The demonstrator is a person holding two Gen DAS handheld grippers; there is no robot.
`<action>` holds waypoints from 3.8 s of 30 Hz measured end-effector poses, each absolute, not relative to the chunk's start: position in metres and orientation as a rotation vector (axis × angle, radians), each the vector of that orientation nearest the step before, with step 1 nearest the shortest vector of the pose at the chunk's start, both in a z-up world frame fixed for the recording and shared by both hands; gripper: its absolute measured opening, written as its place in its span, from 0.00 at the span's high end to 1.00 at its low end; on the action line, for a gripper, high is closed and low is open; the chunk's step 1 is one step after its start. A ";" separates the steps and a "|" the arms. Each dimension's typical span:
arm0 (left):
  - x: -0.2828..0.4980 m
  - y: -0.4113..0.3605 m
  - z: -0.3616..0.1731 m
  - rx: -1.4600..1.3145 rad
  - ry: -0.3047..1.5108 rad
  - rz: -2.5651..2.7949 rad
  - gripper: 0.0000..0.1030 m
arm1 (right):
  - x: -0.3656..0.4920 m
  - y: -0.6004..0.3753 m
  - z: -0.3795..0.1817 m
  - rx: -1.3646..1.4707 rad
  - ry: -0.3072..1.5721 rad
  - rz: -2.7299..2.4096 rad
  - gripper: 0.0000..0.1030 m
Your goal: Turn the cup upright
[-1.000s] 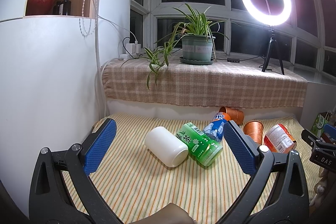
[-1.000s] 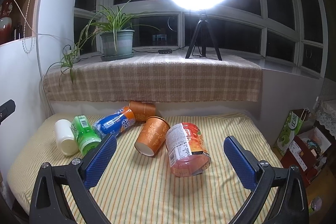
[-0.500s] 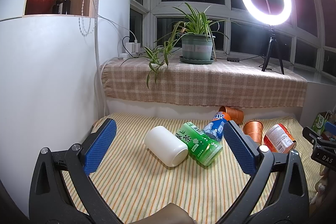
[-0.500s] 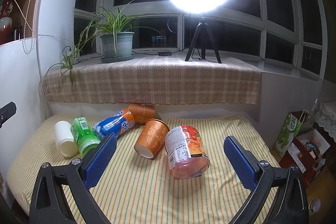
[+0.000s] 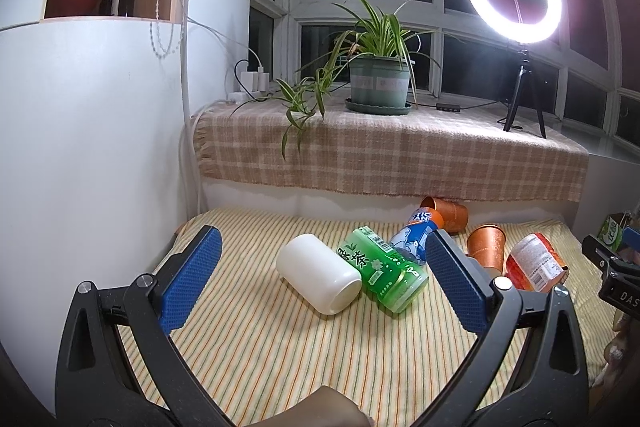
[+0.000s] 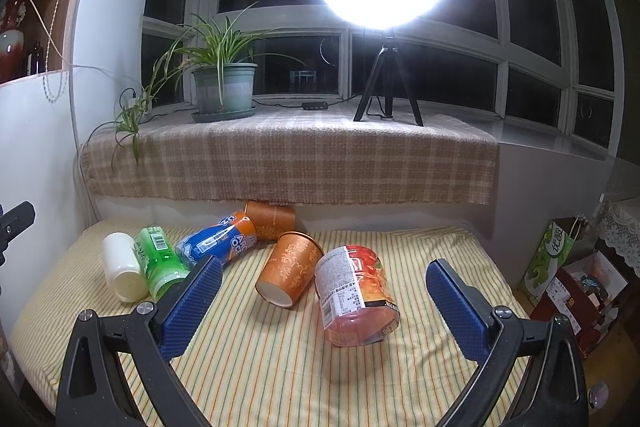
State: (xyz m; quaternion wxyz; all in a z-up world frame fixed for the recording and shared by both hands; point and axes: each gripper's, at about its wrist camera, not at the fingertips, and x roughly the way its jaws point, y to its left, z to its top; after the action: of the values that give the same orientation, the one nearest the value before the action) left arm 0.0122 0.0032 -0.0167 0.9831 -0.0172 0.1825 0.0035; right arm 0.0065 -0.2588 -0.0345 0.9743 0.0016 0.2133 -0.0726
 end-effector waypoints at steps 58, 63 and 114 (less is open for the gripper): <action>0.216 0.092 -0.166 -0.855 1.093 -0.108 0.22 | 0.016 -0.275 -0.062 0.012 0.519 -0.184 0.00; 0.217 0.091 -0.166 -0.848 1.092 -0.113 0.22 | 0.015 -0.275 -0.061 0.012 0.518 -0.184 0.00; 0.112 -0.097 -0.131 -0.308 1.204 -0.565 0.24 | 0.002 -0.302 -0.077 0.114 0.595 -0.116 0.00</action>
State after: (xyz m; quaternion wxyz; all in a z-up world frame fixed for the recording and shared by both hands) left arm 0.1124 -0.0968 -0.1310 0.7759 -0.1424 0.5565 -0.2610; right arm 0.0020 -0.3016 -0.0773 0.9528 0.0563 0.2928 -0.0570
